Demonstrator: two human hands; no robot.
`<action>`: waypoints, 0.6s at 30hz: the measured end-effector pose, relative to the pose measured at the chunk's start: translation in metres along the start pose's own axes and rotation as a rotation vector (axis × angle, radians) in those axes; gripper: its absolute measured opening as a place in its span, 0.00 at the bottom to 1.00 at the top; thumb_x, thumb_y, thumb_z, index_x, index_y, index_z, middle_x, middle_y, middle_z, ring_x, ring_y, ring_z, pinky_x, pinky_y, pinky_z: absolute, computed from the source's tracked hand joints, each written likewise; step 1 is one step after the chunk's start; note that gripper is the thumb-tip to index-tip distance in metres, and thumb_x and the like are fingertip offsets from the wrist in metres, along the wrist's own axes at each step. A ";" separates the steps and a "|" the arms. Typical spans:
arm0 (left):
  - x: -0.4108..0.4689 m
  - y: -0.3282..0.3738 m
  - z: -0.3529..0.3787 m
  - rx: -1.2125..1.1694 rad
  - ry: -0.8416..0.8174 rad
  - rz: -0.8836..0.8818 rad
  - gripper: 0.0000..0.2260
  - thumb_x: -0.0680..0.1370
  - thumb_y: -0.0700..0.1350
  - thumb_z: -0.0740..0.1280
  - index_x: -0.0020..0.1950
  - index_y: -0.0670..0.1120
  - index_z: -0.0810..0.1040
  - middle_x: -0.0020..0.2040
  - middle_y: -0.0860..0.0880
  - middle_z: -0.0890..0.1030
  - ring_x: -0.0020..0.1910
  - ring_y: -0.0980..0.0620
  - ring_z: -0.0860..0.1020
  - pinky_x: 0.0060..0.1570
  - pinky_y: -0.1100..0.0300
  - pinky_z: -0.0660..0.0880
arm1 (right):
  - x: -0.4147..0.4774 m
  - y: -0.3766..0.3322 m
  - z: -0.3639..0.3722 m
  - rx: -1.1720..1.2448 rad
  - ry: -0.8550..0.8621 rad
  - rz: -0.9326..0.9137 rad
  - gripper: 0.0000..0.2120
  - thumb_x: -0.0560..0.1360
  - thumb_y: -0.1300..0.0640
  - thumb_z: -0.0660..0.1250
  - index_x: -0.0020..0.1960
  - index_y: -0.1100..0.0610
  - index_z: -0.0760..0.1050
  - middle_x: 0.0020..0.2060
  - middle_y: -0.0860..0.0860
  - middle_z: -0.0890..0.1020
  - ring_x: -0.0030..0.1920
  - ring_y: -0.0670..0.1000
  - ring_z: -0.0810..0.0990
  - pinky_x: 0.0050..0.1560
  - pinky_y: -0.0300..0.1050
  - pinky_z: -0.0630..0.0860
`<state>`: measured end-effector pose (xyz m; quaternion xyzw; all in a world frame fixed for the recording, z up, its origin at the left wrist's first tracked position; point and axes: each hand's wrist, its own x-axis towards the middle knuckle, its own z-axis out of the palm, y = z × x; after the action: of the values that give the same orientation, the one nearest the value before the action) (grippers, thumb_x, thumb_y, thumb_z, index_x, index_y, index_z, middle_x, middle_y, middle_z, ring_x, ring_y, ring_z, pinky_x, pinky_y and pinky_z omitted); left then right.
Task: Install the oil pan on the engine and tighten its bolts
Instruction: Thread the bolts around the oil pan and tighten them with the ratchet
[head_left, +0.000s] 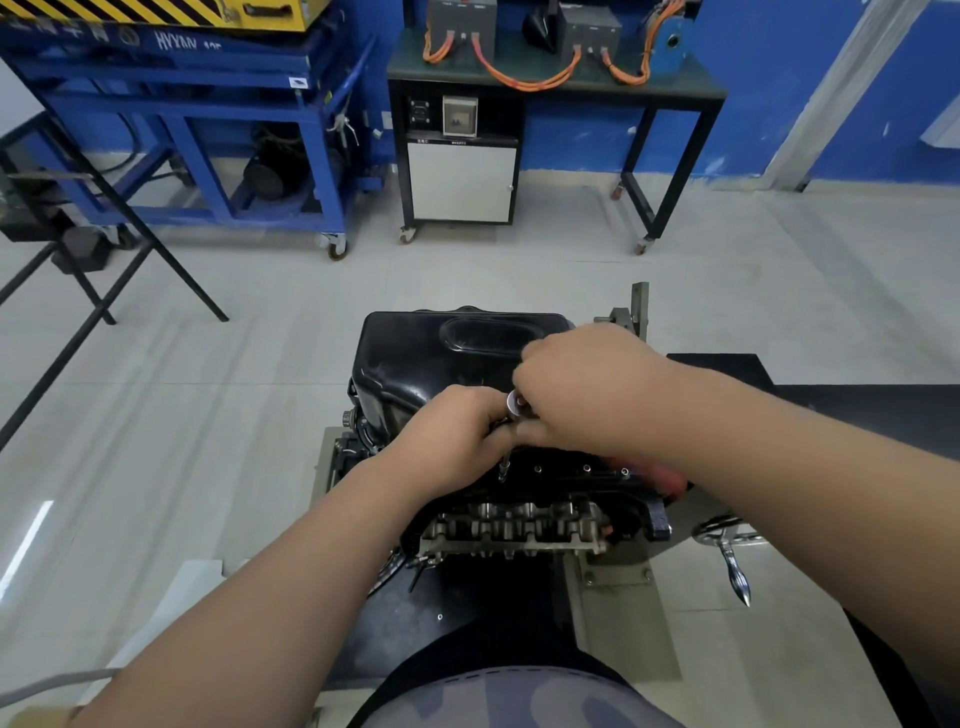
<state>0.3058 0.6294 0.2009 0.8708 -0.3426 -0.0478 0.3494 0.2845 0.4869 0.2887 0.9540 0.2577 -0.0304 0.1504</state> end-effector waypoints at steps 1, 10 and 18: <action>0.000 0.000 0.000 -0.008 -0.001 0.019 0.13 0.76 0.50 0.65 0.34 0.49 0.71 0.27 0.54 0.69 0.28 0.57 0.68 0.30 0.59 0.66 | 0.002 0.002 -0.001 -0.021 0.002 -0.063 0.10 0.74 0.45 0.63 0.43 0.51 0.74 0.43 0.48 0.75 0.44 0.52 0.76 0.37 0.44 0.66; 0.002 -0.001 -0.001 0.000 0.010 -0.030 0.15 0.72 0.39 0.63 0.31 0.54 0.64 0.26 0.55 0.70 0.28 0.56 0.67 0.31 0.60 0.63 | 0.001 -0.010 0.006 0.042 -0.027 0.217 0.23 0.74 0.36 0.56 0.29 0.52 0.62 0.30 0.48 0.68 0.27 0.48 0.65 0.27 0.41 0.58; 0.004 0.000 -0.001 -0.024 0.019 -0.024 0.15 0.77 0.47 0.63 0.31 0.53 0.65 0.25 0.55 0.68 0.26 0.57 0.67 0.28 0.62 0.60 | 0.004 0.003 -0.002 0.000 0.009 0.081 0.16 0.74 0.41 0.60 0.34 0.51 0.70 0.35 0.50 0.74 0.34 0.51 0.72 0.37 0.44 0.66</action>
<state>0.3092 0.6278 0.2026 0.8710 -0.3280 -0.0481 0.3625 0.2896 0.4866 0.2905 0.9637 0.2197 -0.0201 0.1501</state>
